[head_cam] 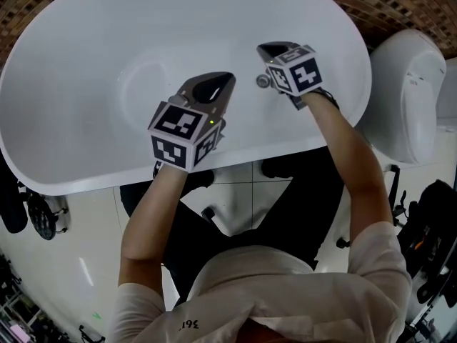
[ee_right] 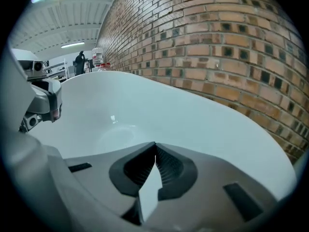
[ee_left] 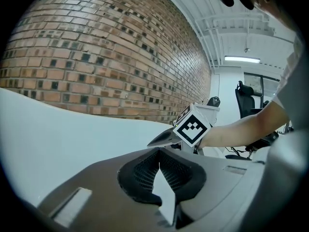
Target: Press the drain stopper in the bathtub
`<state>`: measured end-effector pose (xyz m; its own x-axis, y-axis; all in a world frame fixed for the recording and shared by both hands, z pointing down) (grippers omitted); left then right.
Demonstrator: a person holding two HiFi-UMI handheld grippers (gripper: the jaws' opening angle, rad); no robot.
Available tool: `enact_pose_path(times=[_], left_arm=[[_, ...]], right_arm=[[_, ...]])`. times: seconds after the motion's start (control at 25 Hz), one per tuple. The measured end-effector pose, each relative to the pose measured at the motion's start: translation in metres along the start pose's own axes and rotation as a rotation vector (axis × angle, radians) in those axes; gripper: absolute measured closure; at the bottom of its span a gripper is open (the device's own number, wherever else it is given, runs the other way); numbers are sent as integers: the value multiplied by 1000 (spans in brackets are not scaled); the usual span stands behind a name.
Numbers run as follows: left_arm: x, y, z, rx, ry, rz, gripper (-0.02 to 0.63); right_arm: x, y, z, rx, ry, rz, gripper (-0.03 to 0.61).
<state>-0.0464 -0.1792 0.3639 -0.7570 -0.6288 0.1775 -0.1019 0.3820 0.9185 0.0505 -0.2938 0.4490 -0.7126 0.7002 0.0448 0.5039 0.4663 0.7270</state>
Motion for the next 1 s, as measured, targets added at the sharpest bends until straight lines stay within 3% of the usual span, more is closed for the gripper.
enact_pose_path(times=[1.0], left_arm=[[32,47,-56,149,33,40,609]], right_arm=[[-32,79,-122,268,-13,6,563]])
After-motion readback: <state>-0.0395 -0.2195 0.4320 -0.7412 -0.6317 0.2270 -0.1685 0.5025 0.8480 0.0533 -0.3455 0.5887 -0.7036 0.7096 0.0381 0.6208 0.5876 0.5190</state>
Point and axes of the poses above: the fingertips, and each gripper's own axes: z backward along the fingers, x to its left, y out of its underside, the point moved 2 cm from there along z, backward along the fingers, and after that the axes turned 1 degree about -z, right-handed, at the moved point
